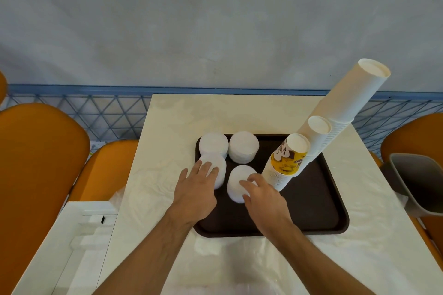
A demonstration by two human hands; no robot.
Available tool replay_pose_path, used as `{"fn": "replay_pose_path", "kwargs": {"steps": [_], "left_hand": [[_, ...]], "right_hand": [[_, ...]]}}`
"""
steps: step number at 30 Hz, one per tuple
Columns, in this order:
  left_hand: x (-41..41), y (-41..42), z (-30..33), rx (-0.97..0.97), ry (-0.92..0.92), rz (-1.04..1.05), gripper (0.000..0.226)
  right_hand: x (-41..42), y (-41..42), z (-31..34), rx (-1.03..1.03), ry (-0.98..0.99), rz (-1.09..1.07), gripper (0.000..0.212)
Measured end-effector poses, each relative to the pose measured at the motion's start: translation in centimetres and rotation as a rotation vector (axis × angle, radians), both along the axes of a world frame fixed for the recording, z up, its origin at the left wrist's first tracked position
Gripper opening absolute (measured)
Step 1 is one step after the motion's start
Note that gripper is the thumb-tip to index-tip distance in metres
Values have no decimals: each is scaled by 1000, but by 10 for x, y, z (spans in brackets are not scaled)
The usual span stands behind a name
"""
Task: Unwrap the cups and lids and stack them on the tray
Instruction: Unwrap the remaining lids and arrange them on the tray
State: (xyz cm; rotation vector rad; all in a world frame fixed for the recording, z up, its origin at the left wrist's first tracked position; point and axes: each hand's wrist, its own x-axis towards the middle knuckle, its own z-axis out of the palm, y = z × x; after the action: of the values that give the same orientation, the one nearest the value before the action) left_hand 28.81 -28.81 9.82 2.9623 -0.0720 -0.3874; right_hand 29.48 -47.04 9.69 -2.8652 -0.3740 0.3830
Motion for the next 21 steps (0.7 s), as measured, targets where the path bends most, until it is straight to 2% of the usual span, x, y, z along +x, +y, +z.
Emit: {"fn": "replay_pose_path", "kwargs": {"steps": [11, 21], "left_hand": [[-19, -12, -11, -9, -69, 12, 65], [-12, -13, -14, -17, -75, 23, 66]], "right_hand": [[27, 10, -9, 26, -43, -14, 57], [32, 13, -4, 27, -50, -7, 57]]}}
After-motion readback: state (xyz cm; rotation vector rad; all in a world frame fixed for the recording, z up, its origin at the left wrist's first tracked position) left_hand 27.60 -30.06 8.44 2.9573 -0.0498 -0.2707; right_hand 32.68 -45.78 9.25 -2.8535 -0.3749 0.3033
